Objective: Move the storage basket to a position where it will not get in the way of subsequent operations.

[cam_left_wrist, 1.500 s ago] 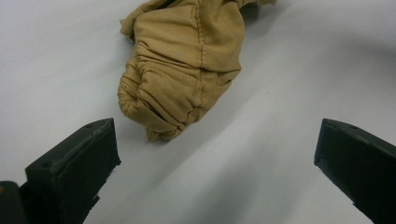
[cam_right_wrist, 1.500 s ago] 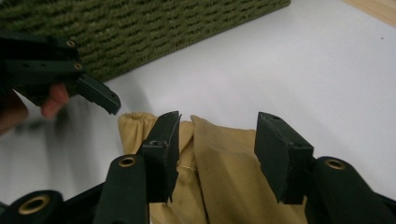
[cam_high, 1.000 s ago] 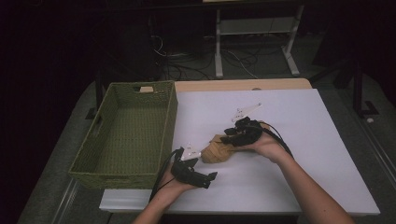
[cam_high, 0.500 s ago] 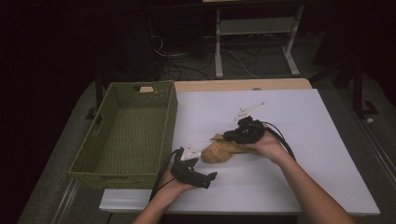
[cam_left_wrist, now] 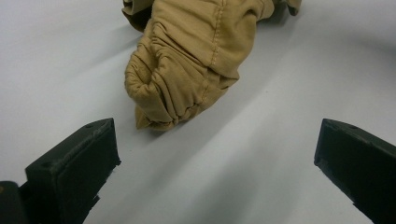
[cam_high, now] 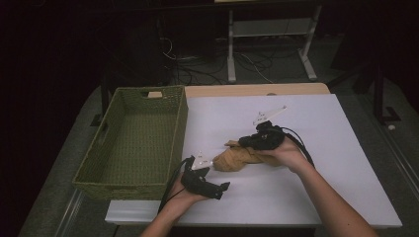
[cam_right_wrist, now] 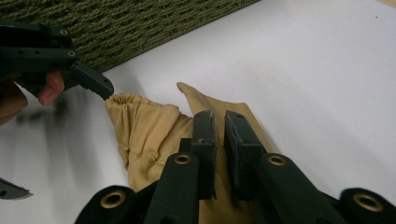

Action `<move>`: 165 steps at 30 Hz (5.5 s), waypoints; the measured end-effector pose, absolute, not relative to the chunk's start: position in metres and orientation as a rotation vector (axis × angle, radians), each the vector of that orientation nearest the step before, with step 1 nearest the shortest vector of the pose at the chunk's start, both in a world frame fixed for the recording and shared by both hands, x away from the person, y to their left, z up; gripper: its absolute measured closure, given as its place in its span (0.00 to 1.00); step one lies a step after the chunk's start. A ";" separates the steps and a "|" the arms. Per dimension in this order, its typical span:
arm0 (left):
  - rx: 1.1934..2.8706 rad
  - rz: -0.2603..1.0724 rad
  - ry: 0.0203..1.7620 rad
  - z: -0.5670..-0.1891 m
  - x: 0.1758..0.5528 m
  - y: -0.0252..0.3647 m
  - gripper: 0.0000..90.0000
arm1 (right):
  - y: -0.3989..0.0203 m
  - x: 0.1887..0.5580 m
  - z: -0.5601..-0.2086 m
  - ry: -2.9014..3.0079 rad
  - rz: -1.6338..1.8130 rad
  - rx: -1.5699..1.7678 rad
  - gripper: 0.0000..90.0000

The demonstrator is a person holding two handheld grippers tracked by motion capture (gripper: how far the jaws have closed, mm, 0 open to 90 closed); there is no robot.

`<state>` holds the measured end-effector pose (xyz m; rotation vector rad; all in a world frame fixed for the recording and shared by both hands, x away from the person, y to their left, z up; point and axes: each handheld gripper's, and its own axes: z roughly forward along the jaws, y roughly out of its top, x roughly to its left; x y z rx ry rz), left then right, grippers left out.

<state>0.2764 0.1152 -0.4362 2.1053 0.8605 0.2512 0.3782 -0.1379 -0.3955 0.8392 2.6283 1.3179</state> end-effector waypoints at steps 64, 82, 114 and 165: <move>2.112 0.254 0.859 -0.436 0.276 0.115 0.00 | -0.201 0.384 -0.378 2.428 1.362 1.032 0.97; 2.111 0.252 0.859 -0.436 0.277 0.115 0.00 | -0.224 0.388 -0.379 2.361 1.360 1.110 0.97; 2.107 0.240 0.866 -0.436 0.277 0.115 0.00 | -0.274 0.392 -0.376 2.205 1.391 1.260 0.97; 2.114 0.237 0.862 -0.437 0.278 0.115 0.00 | -0.353 0.387 -0.380 1.986 1.357 1.446 0.97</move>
